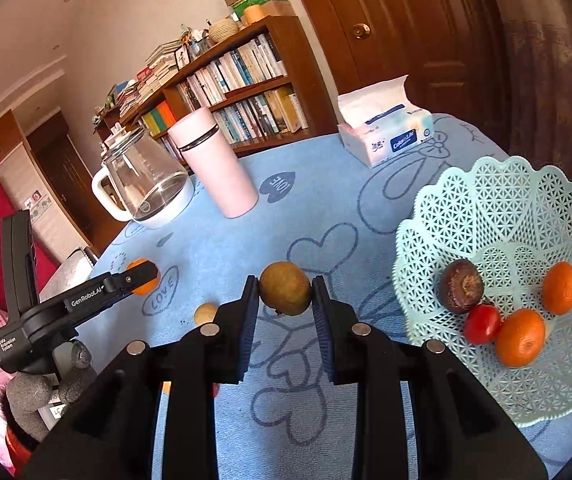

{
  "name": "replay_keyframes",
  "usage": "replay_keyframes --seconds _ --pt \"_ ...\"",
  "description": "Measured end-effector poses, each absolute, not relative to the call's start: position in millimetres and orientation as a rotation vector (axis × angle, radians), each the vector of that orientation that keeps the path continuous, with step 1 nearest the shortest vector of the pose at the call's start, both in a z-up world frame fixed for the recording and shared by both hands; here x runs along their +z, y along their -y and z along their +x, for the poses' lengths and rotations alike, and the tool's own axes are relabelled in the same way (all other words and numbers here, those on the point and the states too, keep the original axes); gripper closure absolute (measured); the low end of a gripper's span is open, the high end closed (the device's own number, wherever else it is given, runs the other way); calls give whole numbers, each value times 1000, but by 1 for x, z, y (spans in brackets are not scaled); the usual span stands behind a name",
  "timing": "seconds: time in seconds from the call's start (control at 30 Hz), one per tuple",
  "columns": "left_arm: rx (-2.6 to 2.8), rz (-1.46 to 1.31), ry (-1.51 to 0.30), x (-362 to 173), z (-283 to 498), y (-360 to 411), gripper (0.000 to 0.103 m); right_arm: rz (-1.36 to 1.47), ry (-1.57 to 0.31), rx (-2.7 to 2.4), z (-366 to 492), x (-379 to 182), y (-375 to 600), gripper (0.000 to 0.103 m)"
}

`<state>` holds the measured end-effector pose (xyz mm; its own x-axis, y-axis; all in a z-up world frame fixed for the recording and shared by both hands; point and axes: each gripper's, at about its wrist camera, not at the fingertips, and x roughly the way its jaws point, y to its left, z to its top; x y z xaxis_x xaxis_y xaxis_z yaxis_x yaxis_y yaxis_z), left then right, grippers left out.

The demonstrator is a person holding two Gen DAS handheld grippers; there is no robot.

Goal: Organize fruits
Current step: 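Carry the yellow fruit into the green basket and open the right tool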

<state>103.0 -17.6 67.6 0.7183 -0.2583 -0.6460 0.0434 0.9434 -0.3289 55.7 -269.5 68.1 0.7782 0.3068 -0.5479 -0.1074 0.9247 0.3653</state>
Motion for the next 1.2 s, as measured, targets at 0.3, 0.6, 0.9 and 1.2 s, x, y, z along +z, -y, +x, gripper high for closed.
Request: replay_keyframes --seconds 0.3,0.6,0.9,1.2 --pt "-181 -290 -751 68 100 23 61 431 -589 77 49 75 330 75" --pt "-194 -279 -748 70 96 29 61 495 -574 -81 40 71 375 75" --pt "-210 -264 -748 70 93 36 61 526 -604 -141 42 60 390 75" --pt "-217 -258 -753 69 92 40 61 591 -601 -163 41 53 399 44"
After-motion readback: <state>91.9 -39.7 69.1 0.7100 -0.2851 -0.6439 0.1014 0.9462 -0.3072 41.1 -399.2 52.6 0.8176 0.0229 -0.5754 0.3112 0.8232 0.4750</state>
